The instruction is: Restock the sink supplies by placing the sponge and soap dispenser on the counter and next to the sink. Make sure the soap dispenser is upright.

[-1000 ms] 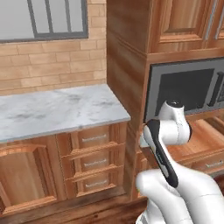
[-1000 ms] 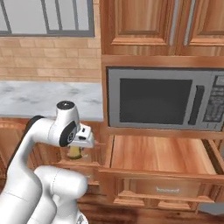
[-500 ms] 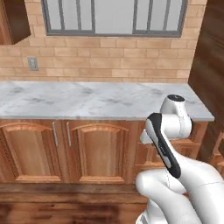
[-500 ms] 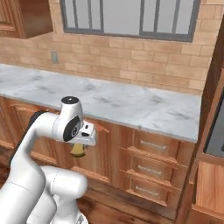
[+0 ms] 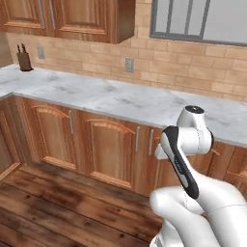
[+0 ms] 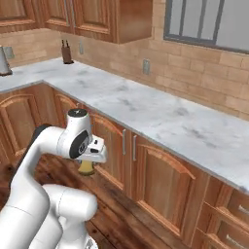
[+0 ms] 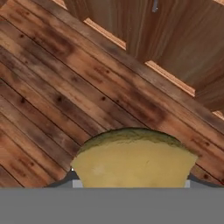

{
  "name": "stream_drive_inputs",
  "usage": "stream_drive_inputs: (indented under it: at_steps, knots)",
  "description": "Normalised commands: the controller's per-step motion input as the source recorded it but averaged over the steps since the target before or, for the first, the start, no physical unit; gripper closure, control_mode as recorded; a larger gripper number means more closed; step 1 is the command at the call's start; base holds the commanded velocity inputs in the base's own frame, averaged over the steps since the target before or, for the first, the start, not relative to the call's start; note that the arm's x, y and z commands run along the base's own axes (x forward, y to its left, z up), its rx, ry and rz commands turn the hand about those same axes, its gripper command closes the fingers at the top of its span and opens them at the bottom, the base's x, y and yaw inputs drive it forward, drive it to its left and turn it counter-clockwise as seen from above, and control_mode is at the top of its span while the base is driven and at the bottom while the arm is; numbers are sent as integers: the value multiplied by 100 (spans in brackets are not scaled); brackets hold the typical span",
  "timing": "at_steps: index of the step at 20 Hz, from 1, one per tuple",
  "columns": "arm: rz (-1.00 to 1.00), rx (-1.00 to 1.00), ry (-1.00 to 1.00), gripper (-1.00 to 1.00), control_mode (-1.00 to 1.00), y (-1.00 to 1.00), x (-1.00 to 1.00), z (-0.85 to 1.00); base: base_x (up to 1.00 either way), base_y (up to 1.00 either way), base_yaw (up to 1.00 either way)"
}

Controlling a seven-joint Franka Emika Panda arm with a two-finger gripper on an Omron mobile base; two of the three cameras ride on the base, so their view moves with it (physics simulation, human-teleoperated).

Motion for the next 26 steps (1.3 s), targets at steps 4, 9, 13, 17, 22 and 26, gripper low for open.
stream_drive_inputs:
  at_steps: [4, 9, 13, 17, 22, 26]
  knots:
    - [0, 0, 0, 100, 100, 0, 0, 0, -5, 99, 61]
    - [0, 0, 0, 100, 100, 0, 0, 0, 1, 95, 57]
    - [0, 0, 0, 100, 100, 0, 0, 0, 11, 100, 50]
    - [0, 0, 0, 100, 100, 0, 0, 0, 45, 99, 41]
    - [0, 0, 0, 100, 100, 0, 0, 0, 100, 78, 26]
    - [0, 0, 0, 100, 100, 0, 0, 0, 100, 59, 29]
